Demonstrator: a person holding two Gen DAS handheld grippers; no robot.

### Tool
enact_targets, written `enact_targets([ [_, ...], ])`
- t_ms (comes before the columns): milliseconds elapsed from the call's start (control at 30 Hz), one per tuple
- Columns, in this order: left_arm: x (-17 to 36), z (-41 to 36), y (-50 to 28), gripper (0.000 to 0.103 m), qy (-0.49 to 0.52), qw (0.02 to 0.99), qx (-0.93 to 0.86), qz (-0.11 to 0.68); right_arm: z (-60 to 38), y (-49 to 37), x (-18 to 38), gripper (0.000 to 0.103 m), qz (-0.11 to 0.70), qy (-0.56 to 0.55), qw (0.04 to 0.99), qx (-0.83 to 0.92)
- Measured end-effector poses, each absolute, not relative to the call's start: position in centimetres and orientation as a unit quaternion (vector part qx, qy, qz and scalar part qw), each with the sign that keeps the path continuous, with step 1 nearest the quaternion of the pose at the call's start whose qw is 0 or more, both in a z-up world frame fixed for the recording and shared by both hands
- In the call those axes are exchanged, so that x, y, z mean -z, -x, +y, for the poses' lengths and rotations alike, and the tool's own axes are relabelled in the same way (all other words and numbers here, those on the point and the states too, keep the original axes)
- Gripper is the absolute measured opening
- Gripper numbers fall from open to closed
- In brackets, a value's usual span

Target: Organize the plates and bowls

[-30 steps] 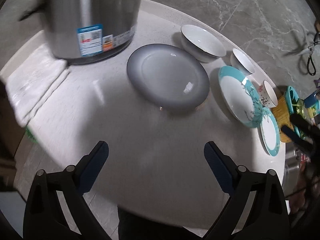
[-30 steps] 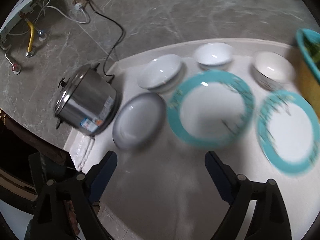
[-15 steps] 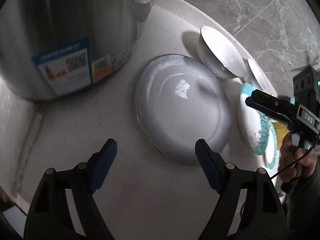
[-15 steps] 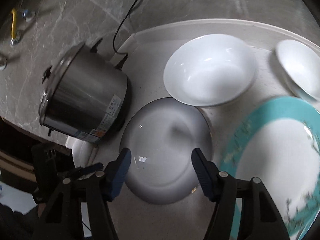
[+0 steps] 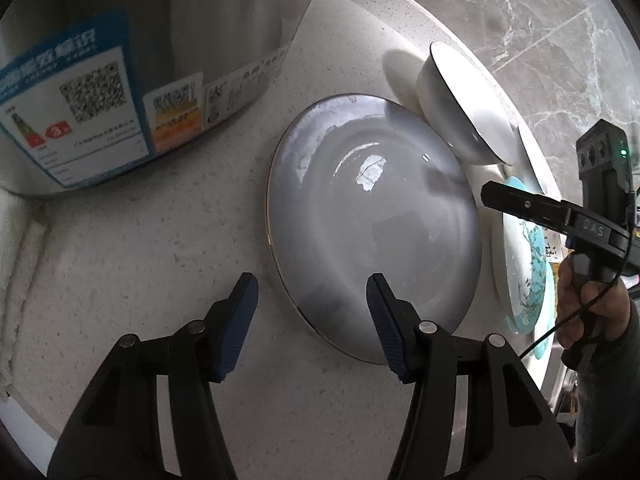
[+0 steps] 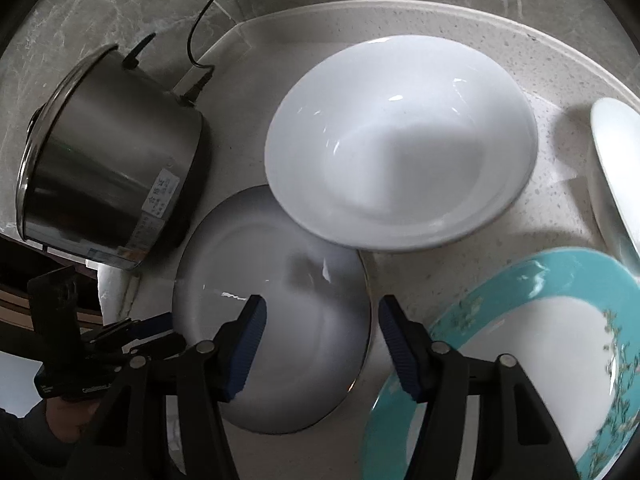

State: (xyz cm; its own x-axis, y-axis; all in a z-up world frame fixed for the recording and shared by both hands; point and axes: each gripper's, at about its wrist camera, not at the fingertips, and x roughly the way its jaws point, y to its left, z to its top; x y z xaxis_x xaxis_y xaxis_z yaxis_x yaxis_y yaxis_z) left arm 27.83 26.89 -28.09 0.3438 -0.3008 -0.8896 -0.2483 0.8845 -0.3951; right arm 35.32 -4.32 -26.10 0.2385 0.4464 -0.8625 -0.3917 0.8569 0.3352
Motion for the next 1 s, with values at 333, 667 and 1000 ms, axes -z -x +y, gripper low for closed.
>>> enact_targets([
  [333, 28.1, 26.7, -27.7, 0.054, 0.239, 0.786, -0.011, 0.571, -3.6, -37.4, 26.9, 0.060, 0.583, -0.005, 0.772, -0.254],
  [667, 28.5, 25.2, -29.3, 0.040, 0.265, 0.780, 0.014, 0.567, -3.4, -37.7, 27.0, 0.062, 0.594, -0.001, 0.761, -0.261],
  [1000, 28.4, 25.5, -29.6, 0.035, 0.270, 0.780, 0.011, 0.564, -1.0, -37.0, 27.5, 0.061, 0.611, 0.065, 0.749, -0.249],
])
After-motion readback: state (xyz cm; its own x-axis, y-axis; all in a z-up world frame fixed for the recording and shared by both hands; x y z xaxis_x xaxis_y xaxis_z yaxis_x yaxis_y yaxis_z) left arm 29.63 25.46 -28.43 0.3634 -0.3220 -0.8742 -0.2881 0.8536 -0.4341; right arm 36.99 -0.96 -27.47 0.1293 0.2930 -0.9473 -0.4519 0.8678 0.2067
